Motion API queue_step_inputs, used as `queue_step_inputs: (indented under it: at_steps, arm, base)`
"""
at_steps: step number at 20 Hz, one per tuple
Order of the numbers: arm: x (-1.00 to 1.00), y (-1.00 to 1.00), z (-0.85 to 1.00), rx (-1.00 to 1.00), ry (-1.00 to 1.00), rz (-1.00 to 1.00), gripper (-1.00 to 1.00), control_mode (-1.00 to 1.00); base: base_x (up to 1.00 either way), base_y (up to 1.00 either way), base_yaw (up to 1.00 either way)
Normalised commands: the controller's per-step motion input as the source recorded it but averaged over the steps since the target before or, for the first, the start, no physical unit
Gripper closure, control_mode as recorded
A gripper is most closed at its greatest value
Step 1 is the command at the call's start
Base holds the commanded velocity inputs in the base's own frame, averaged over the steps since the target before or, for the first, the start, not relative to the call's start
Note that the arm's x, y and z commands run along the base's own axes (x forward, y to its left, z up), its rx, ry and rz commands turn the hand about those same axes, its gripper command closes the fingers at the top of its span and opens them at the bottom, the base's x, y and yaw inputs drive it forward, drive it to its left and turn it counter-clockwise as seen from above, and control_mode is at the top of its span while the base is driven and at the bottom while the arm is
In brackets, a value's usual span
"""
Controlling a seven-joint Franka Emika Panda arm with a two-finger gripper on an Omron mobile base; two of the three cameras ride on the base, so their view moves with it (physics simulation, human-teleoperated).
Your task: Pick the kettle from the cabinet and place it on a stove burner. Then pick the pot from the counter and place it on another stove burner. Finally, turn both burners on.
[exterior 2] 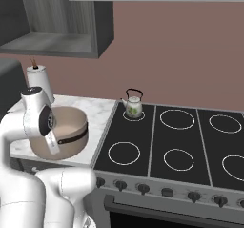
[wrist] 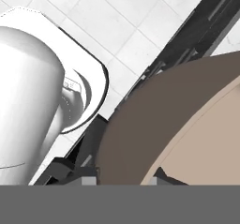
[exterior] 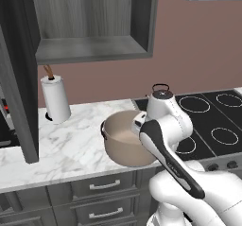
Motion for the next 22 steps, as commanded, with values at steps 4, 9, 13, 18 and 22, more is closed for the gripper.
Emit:
queue_step_inputs:
  at_steps: [4, 9, 13, 18, 22]
  arm:
    - [-0.24, -0.24, 0.0, 0.0, 0.0, -0.01, 1.0, -1.0]
    - [-0.15, -0.19, 0.0, 0.0, 0.0, 0.0, 1.0, -1.0]
    - [0.0, 0.0, 0.0, 0.0, 0.0, 0.0, 1.0, -1.0]
    - [-0.12, 0.0, 0.0, 0.0, 0.0, 0.0, 1.0, -1.0]
    - [-0.23, 0.0, 0.0, 0.0, -0.03, -0.02, 1.0, 1.0]
  base:
    - [0.0, 0.0, 0.0]
    - [0.0, 0.0, 0.0]
    - [0.0, 0.0, 0.0]
    - [0.0, 0.0, 0.0]
    - [-0.29, 0.02, -0.02]
